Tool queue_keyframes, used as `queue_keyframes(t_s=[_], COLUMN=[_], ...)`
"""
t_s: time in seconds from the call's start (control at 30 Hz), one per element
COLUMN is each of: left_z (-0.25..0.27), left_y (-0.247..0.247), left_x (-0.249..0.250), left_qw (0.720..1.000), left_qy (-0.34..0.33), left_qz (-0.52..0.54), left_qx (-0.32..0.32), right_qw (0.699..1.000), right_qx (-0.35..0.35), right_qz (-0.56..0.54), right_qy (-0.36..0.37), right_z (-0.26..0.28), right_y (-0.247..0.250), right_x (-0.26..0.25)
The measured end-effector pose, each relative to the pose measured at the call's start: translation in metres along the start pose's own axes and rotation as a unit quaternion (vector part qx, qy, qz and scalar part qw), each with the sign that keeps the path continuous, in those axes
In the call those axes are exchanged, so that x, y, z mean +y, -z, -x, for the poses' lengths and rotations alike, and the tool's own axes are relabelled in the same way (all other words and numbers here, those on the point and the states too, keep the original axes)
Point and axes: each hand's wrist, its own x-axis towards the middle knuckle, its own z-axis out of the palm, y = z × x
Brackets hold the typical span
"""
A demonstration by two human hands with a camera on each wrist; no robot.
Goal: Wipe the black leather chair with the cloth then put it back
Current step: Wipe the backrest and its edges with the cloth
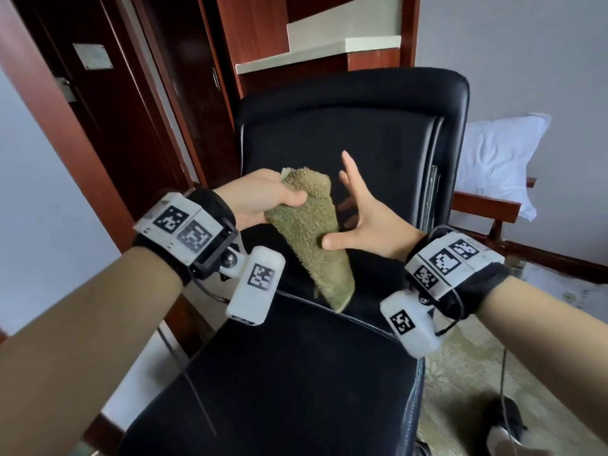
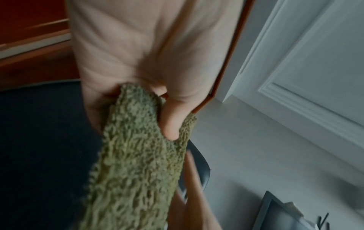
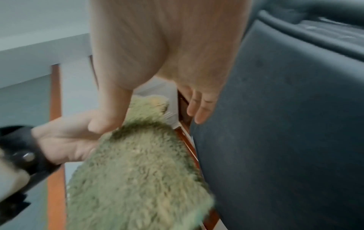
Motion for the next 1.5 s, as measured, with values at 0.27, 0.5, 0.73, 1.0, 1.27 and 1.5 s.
queue_keyframes(t_s=[0.27,0.5,0.73,1.0,1.27,1.5], left_z=[0.016,0.018,0.018,0.017,0.010,-0.004], left_y=[0.018,0.027,0.031,0.014,0.004,-0.020], left_x=[0.017,0.010,-0.007,-0.016,-0.022,-0.021], left_qw=[0.995,0.993,0.987,0.992,0.987,0.989], left_qy=[-0.008,-0.021,-0.015,0.023,-0.039,-0.057], left_qz=[-0.101,-0.085,-0.091,0.113,-0.098,-0.063], left_qx=[0.024,0.078,0.130,0.054,0.124,0.124], right_qw=[0.989,0.992,0.994,0.941,0.837,0.903], right_qx=[-0.074,-0.107,0.045,0.049,-0.016,0.119], right_qz=[-0.111,-0.038,0.080,-0.301,-0.541,-0.398], right_qy=[-0.063,-0.051,-0.059,-0.145,-0.080,-0.106], right_z=[0.001,-0.005,-0.012,-0.014,-0.009,0.002], right_y=[-0.024,-0.044,-0.029,-0.032,-0.028,-0.018], right_x=[0.022,0.016,0.012,-0.005,-0.015,-0.005])
